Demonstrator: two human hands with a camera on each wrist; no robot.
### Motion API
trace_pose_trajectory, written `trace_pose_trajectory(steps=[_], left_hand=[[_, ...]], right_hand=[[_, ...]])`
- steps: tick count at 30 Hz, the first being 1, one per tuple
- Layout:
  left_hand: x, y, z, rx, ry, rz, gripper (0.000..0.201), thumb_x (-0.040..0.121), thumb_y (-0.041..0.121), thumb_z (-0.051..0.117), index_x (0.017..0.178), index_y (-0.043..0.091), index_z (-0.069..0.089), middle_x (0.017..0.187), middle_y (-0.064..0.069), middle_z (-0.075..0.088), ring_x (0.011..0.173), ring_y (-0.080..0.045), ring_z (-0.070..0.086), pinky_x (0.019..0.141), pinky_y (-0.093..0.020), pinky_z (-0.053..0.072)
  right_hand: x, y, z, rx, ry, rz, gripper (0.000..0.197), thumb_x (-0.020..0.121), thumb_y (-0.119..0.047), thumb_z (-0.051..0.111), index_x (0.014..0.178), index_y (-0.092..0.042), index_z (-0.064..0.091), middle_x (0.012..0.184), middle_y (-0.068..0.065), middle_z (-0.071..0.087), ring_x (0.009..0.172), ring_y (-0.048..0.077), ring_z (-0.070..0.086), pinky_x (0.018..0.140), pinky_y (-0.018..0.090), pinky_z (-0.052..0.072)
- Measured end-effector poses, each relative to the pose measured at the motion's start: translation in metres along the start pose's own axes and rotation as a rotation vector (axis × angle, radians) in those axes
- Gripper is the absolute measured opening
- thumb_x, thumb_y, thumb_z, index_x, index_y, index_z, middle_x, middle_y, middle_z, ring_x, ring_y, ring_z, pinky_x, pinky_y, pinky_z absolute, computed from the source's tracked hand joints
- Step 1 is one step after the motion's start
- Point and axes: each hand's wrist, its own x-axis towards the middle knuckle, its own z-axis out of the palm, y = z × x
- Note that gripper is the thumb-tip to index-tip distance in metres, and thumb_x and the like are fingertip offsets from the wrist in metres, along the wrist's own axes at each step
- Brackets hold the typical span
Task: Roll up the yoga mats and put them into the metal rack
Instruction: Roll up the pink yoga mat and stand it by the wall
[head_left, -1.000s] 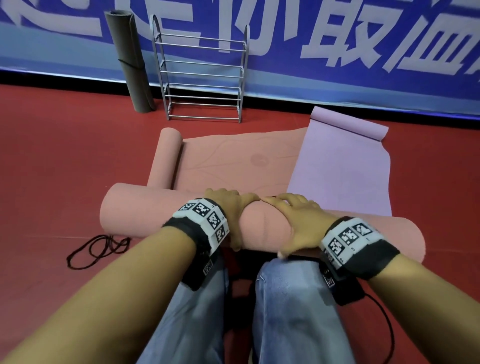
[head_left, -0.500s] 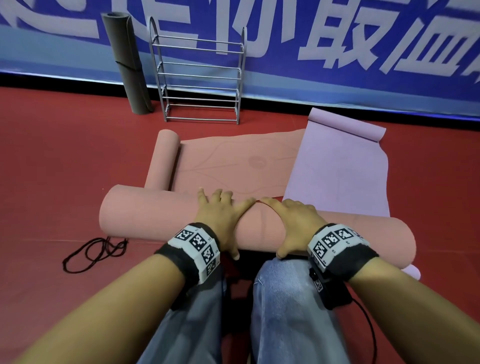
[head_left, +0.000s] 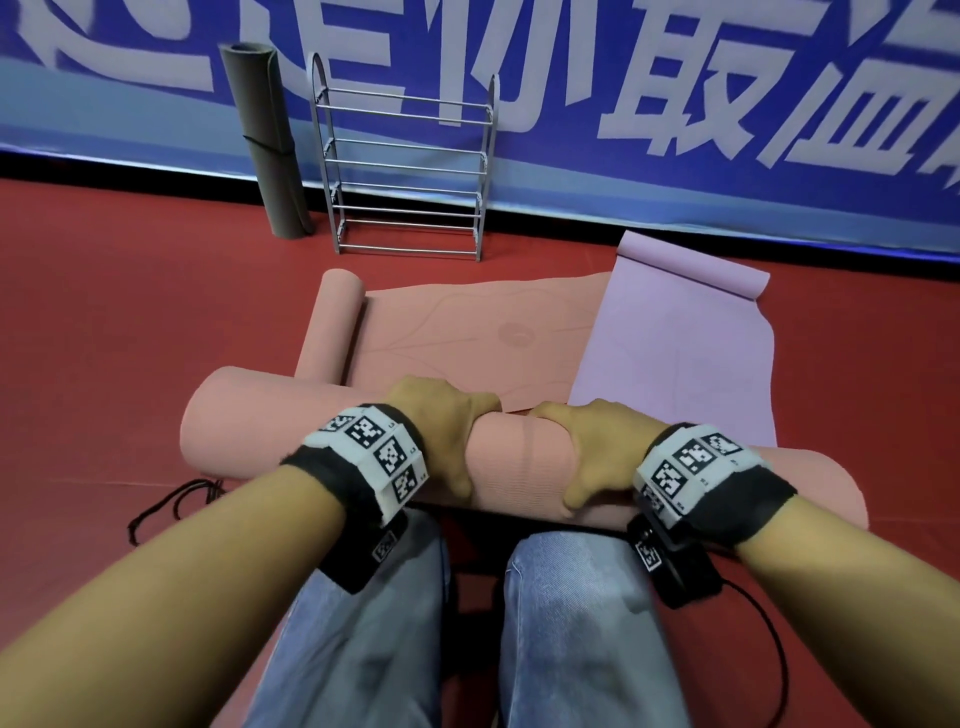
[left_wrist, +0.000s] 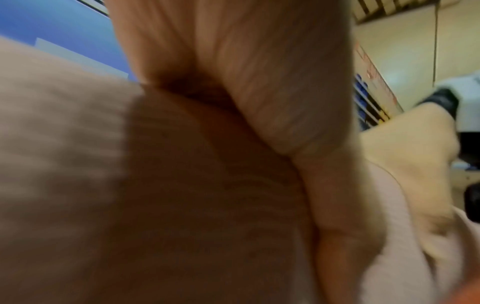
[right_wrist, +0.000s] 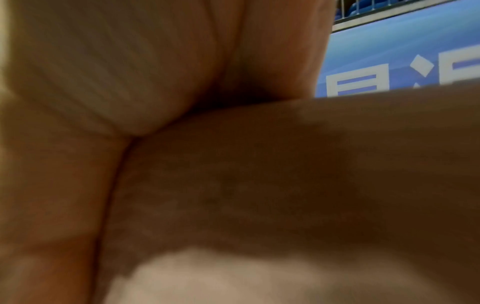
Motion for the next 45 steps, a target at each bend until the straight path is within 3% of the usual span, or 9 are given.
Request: trace_pose_trajectory(steps=[6,10,16,20,24,27,34,39,45], left_hand=[[0.016,-0.019,0.003,-0.228,-0.263,0.004,0.078,0.044,0.049,0.091,0.108,0.048,0.046,0.080,0.021,0.061,0.081,-0.007,0.060,0.077,-0.024,0.048],[0.031,-0.026,0.014,-0.397,-0.341,-0.024,0.081,0.029,0.046,0.093,0.100,0.048,0.053,0.088,0.020,0.069,0.086,-0.001,0.065,0.081,-0.025,0.055],[0.032,-0.028,0.009,-0.557,-0.466,-0.016,0.087,0.032,0.035,0.097,0.108,0.046,0.056,0.108,0.013,0.068,0.106,-0.013,0.064,0.091,-0.039,0.055],[0.025,-0.019,0.009,-0.330,-0.301,-0.015,0.102,0.035,0.052,0.089,0.125,0.052,0.040,0.119,0.014,0.056,0.116,-0.016,0.053,0.101,-0.040,0.045],[0.012,-0.011,0.015,-0.082,-0.141,-0.011,0.103,0.062,0.061,0.078,0.147,0.042,0.021,0.147,0.003,0.035,0.133,-0.027,0.035,0.107,-0.054,0.027],[0.006,-0.001,0.027,0.040,-0.078,-0.029,0.113,0.060,0.062,0.075,0.151,0.034,0.013,0.150,-0.001,0.032,0.135,-0.028,0.034,0.109,-0.065,0.018],[0.017,-0.002,0.025,0.006,-0.079,-0.069,0.115,0.044,0.061,0.085,0.140,0.039,0.026,0.129,0.000,0.051,0.118,-0.025,0.050,0.102,-0.053,0.033],[0.032,-0.016,0.019,-0.109,-0.183,-0.058,0.112,0.036,0.063,0.085,0.133,0.043,0.034,0.117,0.006,0.057,0.107,-0.021,0.057,0.099,-0.047,0.042],[0.033,-0.012,0.028,-0.027,-0.100,-0.050,0.119,0.046,0.060,0.083,0.144,0.047,0.018,0.134,0.002,0.048,0.123,-0.024,0.047,0.106,-0.055,0.030]], right_hand=[[0.008,-0.004,0.000,0.161,-0.173,0.012,0.105,0.051,-0.029,0.094,0.138,-0.041,0.036,0.119,-0.007,0.059,0.110,0.015,0.055,0.099,0.030,0.046],[0.005,0.005,0.017,0.152,-0.061,-0.004,0.127,0.051,-0.041,0.092,0.150,-0.043,0.013,0.145,-0.002,0.040,0.130,0.018,0.039,0.111,0.037,0.033],[-0.015,0.003,0.037,-0.116,0.054,0.071,0.134,0.048,-0.059,0.086,0.149,-0.044,-0.001,0.141,0.003,0.038,0.131,0.026,0.038,0.113,0.054,0.022],[-0.007,0.009,0.035,-0.092,0.036,0.072,0.132,0.047,-0.057,0.087,0.148,-0.044,0.003,0.133,0.003,0.044,0.122,0.025,0.044,0.104,0.046,0.034],[0.009,0.017,0.027,0.026,-0.013,0.067,0.128,0.043,-0.054,0.089,0.145,-0.049,0.011,0.128,0.002,0.048,0.114,0.023,0.050,0.100,0.041,0.042],[0.020,0.021,0.021,0.106,-0.078,0.064,0.128,0.043,-0.045,0.092,0.146,-0.047,0.016,0.126,-0.001,0.046,0.116,0.022,0.049,0.101,0.040,0.044],[0.022,0.024,0.027,0.013,0.002,0.057,0.128,0.048,-0.053,0.086,0.150,-0.046,0.008,0.145,-0.001,0.035,0.131,0.024,0.035,0.110,0.046,0.029],[0.010,-0.001,0.053,-0.198,0.121,0.150,0.133,0.055,-0.058,0.084,0.153,-0.036,-0.004,0.154,0.006,0.022,0.144,0.027,0.019,0.114,0.063,0.008],[0.017,0.001,0.058,-0.149,0.204,0.174,0.128,0.052,-0.049,0.086,0.149,-0.044,0.003,0.144,0.004,0.035,0.135,0.026,0.031,0.114,0.060,0.015]])
